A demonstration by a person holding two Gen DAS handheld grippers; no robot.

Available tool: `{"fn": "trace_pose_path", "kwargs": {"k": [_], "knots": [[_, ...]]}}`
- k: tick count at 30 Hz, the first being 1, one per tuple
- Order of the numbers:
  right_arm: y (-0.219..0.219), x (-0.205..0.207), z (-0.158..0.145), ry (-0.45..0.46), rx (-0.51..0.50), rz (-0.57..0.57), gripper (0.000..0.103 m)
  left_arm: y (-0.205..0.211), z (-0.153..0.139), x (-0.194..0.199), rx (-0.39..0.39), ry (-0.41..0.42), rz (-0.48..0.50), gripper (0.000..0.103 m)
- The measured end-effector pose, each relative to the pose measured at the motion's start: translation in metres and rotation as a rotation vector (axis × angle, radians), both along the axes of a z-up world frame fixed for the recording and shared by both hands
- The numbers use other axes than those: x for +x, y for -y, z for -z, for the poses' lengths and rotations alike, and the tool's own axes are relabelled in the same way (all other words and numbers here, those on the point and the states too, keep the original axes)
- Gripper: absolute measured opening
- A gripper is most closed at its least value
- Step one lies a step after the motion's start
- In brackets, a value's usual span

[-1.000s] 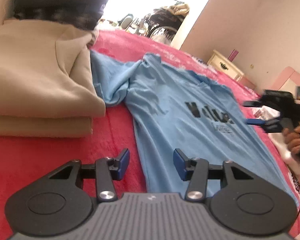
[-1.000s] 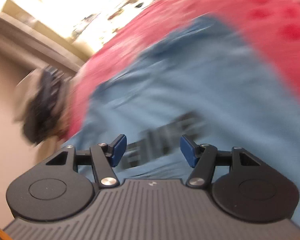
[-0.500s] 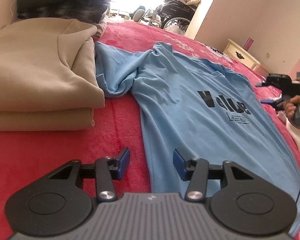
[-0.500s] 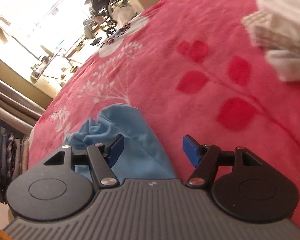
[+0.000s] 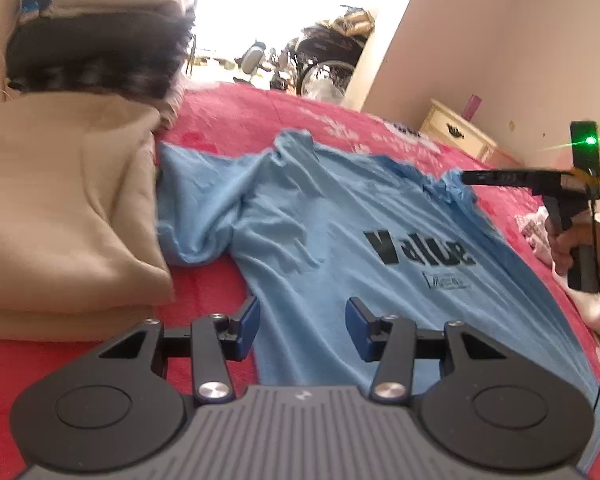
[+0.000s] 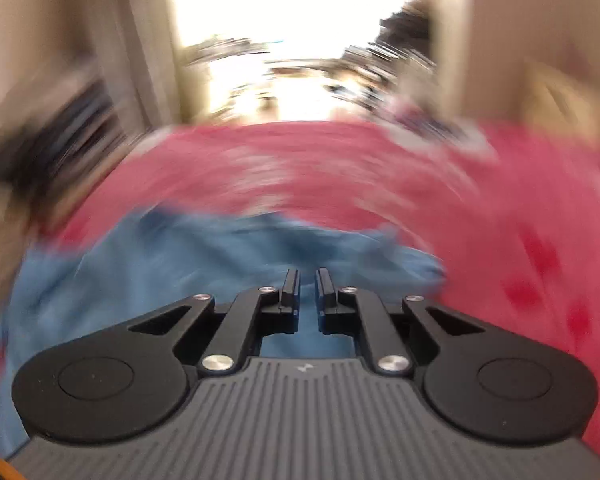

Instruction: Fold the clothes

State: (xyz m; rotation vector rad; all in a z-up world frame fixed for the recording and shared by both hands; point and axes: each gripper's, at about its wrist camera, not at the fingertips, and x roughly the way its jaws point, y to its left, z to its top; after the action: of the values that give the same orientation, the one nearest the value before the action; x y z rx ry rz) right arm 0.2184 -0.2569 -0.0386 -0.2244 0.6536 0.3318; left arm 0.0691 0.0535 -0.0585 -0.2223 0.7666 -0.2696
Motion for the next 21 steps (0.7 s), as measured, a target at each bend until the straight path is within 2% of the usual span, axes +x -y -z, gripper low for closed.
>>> {"fn": "trace_pose_path", "kwargs": {"k": [2,4,6,8,9,12,14,16,21], "knots": [[-0.042,-0.019,0.017,-0.001,-0.177,-0.166,0.016,0.009,0.006,0.003,0.002,-0.005,0.015,0.049],[-0.064,-0.037,0.035,-0.04,-0.262,-0.287,0.02,0.016,0.009,0.007,0.001,-0.001,0.027,0.049],[-0.069,-0.047,0.04,-0.062,-0.268,-0.328,0.022,0.023,0.008,0.012,-0.001,0.009,0.041,0.049],[-0.05,-0.042,0.029,-0.08,-0.158,-0.247,0.029,0.03,0.006,0.018,0.003,0.022,0.056,0.049],[-0.032,-0.034,0.021,-0.096,-0.073,-0.17,0.032,0.033,0.004,0.022,0.006,0.029,0.065,0.049],[0.022,-0.005,0.007,-0.158,0.228,0.059,0.035,0.042,0.001,0.037,0.02,0.031,0.076,0.049],[0.044,0.009,0.002,-0.186,0.33,0.145,0.035,0.047,0.002,0.049,0.031,0.031,0.059,0.049],[0.044,0.019,0.0,-0.189,0.277,0.188,0.035,0.049,0.004,0.06,0.046,0.043,0.034,0.049],[0.035,0.056,0.005,-0.21,0.278,0.227,0.037,0.044,-0.001,0.09,0.058,0.094,-0.04,0.049]]}}
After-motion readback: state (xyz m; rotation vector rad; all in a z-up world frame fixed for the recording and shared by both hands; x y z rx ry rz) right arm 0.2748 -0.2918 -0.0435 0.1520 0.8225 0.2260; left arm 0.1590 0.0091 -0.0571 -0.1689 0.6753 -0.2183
